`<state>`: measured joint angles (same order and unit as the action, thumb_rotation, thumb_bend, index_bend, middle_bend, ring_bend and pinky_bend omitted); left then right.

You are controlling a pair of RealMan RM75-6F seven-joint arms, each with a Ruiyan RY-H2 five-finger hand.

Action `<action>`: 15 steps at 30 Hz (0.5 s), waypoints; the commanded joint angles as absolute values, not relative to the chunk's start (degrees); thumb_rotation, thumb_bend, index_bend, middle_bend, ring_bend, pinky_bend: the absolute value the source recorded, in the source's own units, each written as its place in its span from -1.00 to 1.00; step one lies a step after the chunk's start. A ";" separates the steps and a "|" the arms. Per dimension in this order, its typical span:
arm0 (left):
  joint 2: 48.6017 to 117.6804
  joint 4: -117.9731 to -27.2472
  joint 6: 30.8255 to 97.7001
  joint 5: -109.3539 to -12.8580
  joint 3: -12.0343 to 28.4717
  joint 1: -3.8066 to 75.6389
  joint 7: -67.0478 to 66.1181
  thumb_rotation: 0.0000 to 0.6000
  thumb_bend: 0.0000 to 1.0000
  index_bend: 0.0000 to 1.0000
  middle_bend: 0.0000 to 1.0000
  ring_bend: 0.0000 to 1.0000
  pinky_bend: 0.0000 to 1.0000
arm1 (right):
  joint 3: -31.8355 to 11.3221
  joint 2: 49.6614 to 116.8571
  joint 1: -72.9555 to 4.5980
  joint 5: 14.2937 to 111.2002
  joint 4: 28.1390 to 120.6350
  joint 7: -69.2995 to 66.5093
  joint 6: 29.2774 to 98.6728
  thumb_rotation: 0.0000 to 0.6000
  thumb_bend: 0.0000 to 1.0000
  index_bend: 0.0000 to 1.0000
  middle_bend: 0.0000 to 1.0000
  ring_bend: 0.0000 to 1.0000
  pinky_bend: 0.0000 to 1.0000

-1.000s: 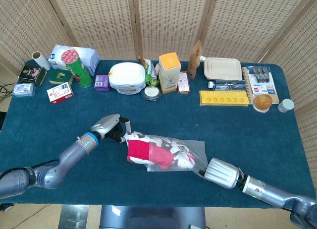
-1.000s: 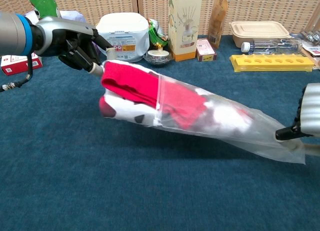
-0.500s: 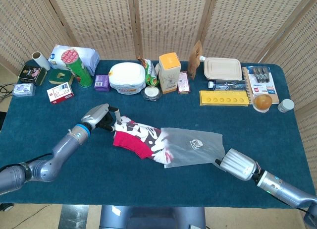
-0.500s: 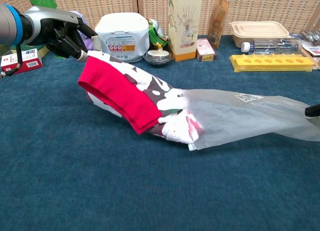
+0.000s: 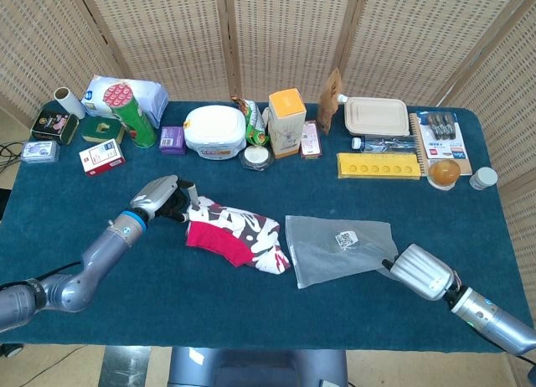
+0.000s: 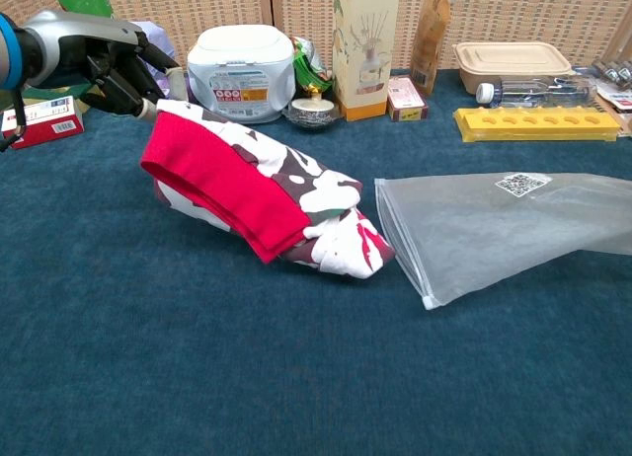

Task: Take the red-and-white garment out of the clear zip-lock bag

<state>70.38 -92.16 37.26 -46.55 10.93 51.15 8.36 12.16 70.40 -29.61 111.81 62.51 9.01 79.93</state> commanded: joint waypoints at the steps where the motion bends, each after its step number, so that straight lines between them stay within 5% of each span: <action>1: 68.04 -93.72 37.90 -49.91 10.59 48.83 9.55 1.00 -0.62 -0.87 -0.44 -0.67 -0.24 | 10.93 69.53 -28.60 109.79 63.50 9.23 79.76 1.00 -0.61 -0.37 -0.04 0.56 0.73; 6: 65.43 -94.73 41.94 -54.25 9.33 45.77 8.20 1.00 -0.81 -1.00 -0.81 -0.99 -0.67 | 9.55 68.84 -27.07 106.96 65.21 6.57 80.55 1.00 -0.86 -0.69 -0.33 0.21 0.48; 15: 60.62 -98.65 49.63 -57.31 8.25 39.98 7.31 1.00 -0.81 -1.00 -0.83 -1.00 -0.71 | 7.27 68.14 -25.26 103.22 67.81 0.43 82.03 1.00 -0.91 -0.76 -0.45 -0.01 0.27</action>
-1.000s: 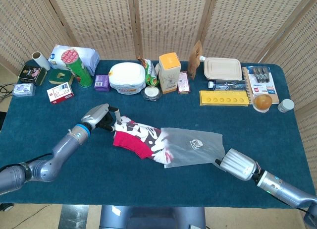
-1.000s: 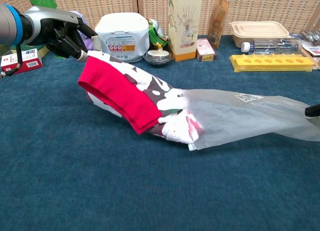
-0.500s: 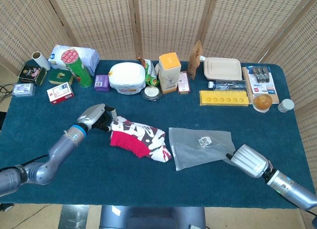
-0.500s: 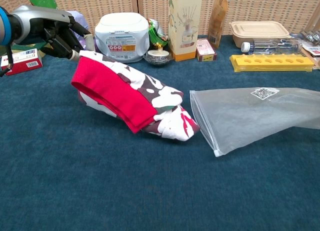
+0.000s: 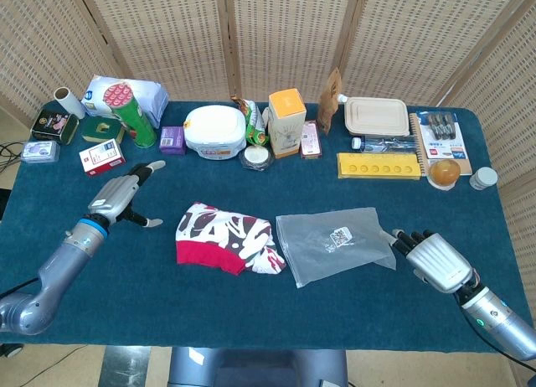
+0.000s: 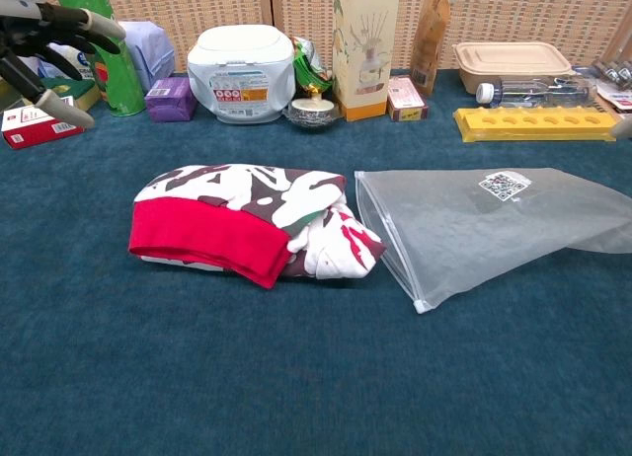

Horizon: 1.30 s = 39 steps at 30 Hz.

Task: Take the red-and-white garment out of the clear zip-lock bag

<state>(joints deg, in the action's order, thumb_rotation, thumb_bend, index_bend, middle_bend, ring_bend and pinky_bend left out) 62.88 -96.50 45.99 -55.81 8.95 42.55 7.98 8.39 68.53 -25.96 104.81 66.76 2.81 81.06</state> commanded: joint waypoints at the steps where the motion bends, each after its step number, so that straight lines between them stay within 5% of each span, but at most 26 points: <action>1: 60.04 -99.43 51.02 -57.95 8.05 39.01 7.26 1.00 -0.78 -1.00 -0.83 -1.00 -0.70 | 6.91 67.95 -25.08 102.60 68.23 -0.40 82.11 1.00 -0.91 -0.74 -0.43 0.00 0.27; 6: 57.25 -103.30 59.04 -61.12 6.49 33.25 6.47 1.00 -0.59 -0.97 -0.82 -0.98 -0.62 | 4.87 67.11 -23.90 99.01 70.68 -4.25 82.45 1.00 -0.86 -0.58 -0.32 0.06 0.32; 13: 54.20 -105.44 71.06 -67.21 2.52 23.08 7.02 1.00 -0.50 -0.60 -0.69 -0.84 -0.50 | 1.14 66.93 -21.06 90.82 74.31 -9.02 81.94 1.00 -0.61 -0.20 -0.02 0.18 0.39; 25: 55.65 -99.80 88.12 -75.28 -3.98 6.57 9.54 1.00 -0.51 -0.58 -0.65 -0.83 -0.48 | -0.75 63.62 -13.71 79.49 81.96 -0.77 81.79 1.00 -0.52 -0.09 0.07 0.15 0.27; 39: 54.59 -102.24 92.52 -80.74 -5.23 0.11 10.96 1.00 -0.51 -0.55 -0.65 -0.81 -0.48 | -1.00 62.22 -7.80 81.77 85.89 0.67 88.39 1.00 -0.51 0.01 0.07 0.15 0.22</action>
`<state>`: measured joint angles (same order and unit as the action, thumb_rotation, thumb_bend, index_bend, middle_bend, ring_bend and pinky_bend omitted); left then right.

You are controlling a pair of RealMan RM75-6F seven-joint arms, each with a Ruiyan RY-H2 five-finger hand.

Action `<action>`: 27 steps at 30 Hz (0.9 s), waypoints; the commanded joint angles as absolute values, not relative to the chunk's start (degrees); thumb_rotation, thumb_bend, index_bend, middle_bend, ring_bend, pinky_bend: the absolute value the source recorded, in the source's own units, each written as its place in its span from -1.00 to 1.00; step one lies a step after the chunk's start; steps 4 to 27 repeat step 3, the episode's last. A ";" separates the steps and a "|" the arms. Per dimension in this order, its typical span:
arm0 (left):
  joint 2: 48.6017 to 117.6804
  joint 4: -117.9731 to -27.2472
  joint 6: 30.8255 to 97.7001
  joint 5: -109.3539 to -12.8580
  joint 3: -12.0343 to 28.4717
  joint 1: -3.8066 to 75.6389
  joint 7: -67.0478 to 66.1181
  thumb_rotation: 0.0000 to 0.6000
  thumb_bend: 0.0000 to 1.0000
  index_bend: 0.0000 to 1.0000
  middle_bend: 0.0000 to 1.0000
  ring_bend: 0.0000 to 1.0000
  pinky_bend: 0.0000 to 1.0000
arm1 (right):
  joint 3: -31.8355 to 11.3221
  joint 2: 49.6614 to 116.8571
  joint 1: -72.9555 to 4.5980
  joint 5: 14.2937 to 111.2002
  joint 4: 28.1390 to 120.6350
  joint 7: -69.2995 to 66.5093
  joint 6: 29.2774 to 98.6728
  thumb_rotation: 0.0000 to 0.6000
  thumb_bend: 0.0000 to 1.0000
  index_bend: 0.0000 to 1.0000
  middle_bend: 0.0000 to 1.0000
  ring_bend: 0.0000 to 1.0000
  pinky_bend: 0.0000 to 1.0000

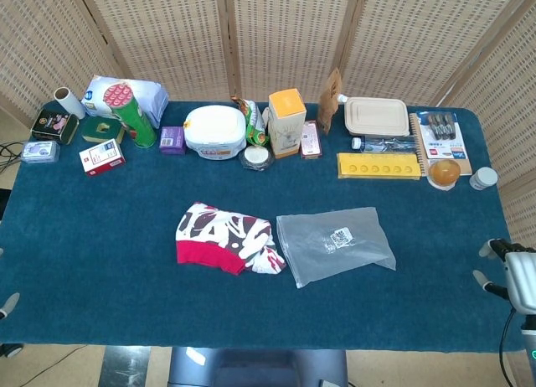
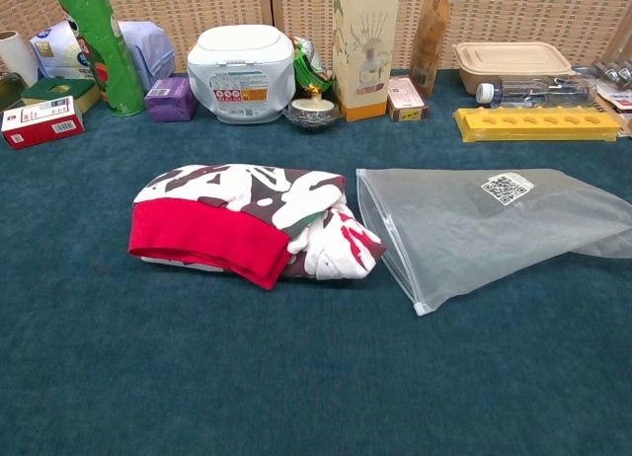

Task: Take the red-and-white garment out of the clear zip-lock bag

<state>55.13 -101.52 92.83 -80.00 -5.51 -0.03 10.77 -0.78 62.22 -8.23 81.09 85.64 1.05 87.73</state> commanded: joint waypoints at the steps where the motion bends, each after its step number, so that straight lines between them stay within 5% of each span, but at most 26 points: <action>1: 54.35 -102.52 92.30 -80.98 -4.94 0.29 11.10 1.00 -0.50 -0.55 -0.64 -0.80 -0.48 | -1.03 62.30 -7.62 82.05 85.91 0.58 88.59 1.00 -0.51 0.02 0.07 0.15 0.22; 27: 54.15 -102.71 91.98 -81.12 -4.66 0.40 11.12 1.00 -0.51 -0.55 -0.64 -0.80 -0.48 | -1.06 62.39 -7.46 82.35 85.91 0.54 88.65 1.00 -0.51 0.03 0.07 0.15 0.22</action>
